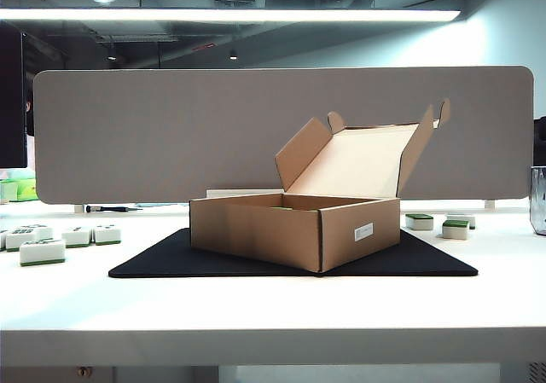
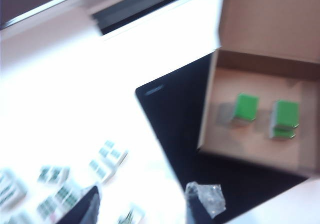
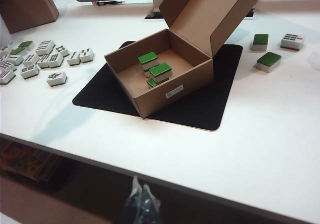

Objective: Pick up four mahjong tiles and put them into the paper box.

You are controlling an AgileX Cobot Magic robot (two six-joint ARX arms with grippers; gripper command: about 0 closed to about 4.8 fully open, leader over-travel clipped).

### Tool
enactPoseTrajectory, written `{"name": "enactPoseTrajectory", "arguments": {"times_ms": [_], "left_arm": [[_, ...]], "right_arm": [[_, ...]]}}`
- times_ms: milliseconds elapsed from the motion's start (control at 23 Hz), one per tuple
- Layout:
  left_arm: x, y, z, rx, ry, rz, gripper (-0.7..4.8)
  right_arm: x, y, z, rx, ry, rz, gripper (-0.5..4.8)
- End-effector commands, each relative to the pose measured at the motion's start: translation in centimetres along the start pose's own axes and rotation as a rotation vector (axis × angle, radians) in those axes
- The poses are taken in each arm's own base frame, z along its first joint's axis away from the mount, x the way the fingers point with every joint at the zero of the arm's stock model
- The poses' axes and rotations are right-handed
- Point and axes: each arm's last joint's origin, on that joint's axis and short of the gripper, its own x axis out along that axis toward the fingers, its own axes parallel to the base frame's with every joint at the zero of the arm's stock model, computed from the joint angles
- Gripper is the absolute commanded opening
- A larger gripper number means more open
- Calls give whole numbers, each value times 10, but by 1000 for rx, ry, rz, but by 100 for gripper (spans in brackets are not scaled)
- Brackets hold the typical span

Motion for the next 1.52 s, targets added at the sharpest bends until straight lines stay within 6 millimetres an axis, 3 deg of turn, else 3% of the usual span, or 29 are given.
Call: {"name": "enactPoseTrajectory", "arguments": {"times_ms": [43,174,304,391,435,521,695,826,1086,1217,1521], "left_arm": [[-19,20,-30,-57,-45,87,209],[-27,27,-63,-99,-55,145,202],[-28,21,-98,-112,-59,164,111],[-30,13,-118,-109,-71,166,106],[-30,10,-125,-108,-71,166,86],[-35,2,-145,-76,-74,170,-5],[-55,-16,-186,-48,-158,196,-6],[-62,-25,-205,-56,-193,207,-6],[-53,-34,-240,-126,-185,218,-6],[-51,-37,-249,-125,-192,219,-6],[-69,-46,-263,-111,-295,246,-6]], "right_arm": [[1,0,3,-27,-52,5,-1],[4,-2,5,-42,-82,7,-1],[10,-5,5,-47,-93,8,-1],[16,-7,4,-49,-98,10,-1],[18,-8,4,-50,-100,14,-1],[25,-11,2,-52,-105,15,-1],[40,-18,2,-23,-152,49,-1],[46,-21,1,-2,-165,52,-1],[62,-29,-2,26,-221,55,-1],[76,-36,-8,19,-242,58,-1],[103,-50,-28,166,-243,75,-1]]}}
